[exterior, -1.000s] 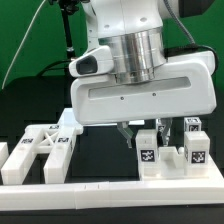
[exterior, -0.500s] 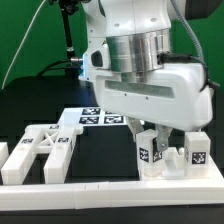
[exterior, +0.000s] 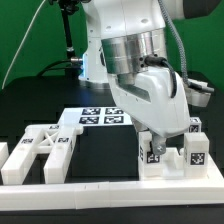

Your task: Assemble chair

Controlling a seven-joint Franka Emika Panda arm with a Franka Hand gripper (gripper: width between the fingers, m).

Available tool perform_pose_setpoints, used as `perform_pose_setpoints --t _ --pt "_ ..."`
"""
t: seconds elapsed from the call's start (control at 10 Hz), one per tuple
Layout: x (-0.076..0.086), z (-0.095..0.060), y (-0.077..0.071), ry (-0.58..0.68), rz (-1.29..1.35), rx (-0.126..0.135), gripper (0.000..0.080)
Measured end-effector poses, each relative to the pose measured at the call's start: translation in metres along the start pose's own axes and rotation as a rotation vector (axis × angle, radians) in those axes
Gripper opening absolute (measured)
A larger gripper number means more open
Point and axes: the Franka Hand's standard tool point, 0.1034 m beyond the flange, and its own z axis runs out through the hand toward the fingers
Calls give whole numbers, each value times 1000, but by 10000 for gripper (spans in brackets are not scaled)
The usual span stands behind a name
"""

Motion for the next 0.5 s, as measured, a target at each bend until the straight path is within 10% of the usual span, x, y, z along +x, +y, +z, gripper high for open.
perform_pose_setpoints --t 0.5 --pt "5 1 5 20 -810 -27 649"
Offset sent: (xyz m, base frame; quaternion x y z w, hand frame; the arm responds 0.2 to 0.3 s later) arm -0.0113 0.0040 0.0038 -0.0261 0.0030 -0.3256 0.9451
